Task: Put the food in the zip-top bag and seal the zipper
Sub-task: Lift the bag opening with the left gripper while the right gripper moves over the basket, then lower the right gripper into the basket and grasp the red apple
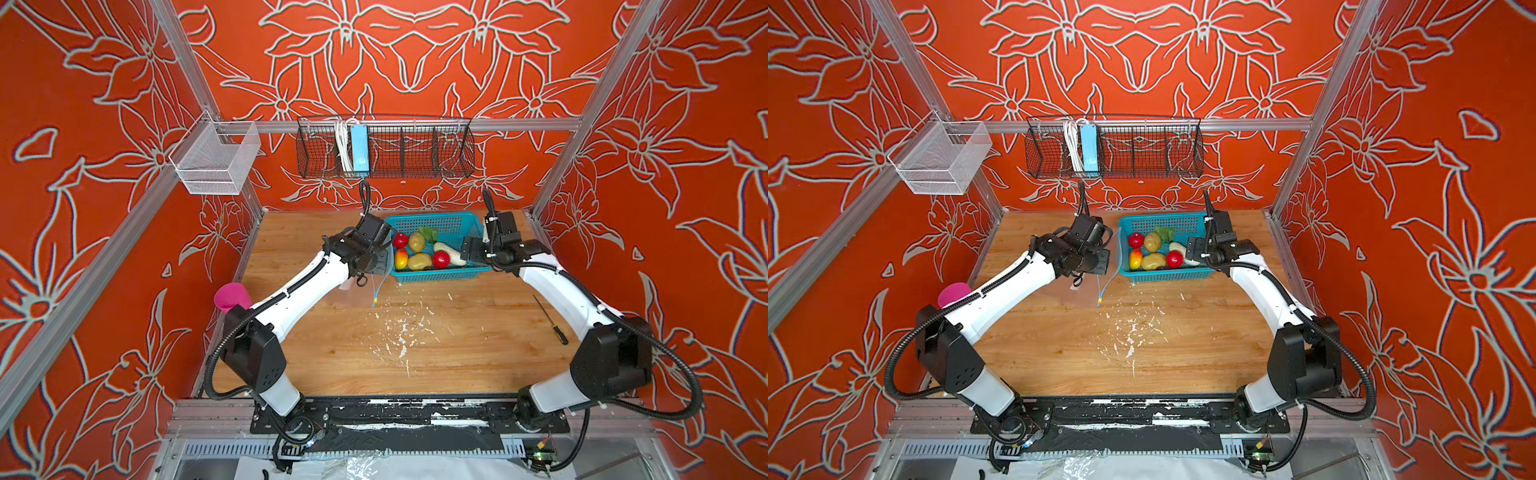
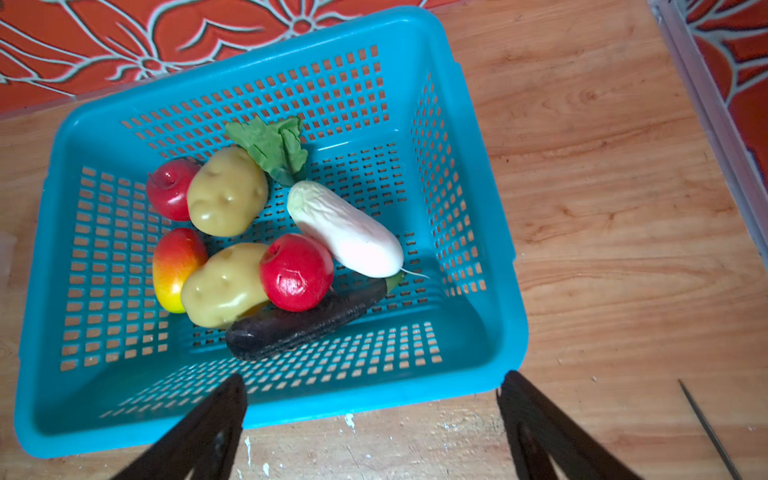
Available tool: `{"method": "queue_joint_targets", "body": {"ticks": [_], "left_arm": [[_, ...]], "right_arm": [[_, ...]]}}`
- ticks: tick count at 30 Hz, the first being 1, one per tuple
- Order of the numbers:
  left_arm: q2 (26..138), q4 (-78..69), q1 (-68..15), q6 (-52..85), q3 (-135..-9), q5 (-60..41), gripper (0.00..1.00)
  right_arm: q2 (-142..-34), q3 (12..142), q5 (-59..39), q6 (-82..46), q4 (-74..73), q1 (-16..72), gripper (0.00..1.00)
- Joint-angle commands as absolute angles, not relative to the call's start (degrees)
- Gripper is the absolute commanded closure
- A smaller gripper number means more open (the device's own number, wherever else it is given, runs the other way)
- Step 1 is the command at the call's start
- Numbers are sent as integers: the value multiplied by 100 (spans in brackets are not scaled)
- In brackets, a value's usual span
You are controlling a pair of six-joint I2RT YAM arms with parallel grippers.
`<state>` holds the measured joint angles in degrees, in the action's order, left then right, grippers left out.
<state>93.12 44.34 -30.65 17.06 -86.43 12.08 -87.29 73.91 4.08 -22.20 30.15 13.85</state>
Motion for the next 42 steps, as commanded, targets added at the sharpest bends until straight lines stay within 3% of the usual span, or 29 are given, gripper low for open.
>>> {"method": "queue_joint_targets", "body": {"ticks": [1, 11, 25, 42], "left_arm": [[9282, 4271, -2901, 1839, -8587, 940, 100], [8968, 3903, -2751, 1922, -8174, 967, 100], [8780, 3681, -2734, 2062, -7945, 853, 100], [8720, 3630, -2733, 2006, -7945, 808, 100]], "right_arm": [[-8987, 7729, 439, -2303, 3335, 1434, 4], [-9810, 8306, 709, -2526, 3647, 1522, 6], [-10780, 8987, 263, -2715, 3591, 1746, 13], [-11765, 9784, 114, -2810, 4088, 1895, 11]]}}
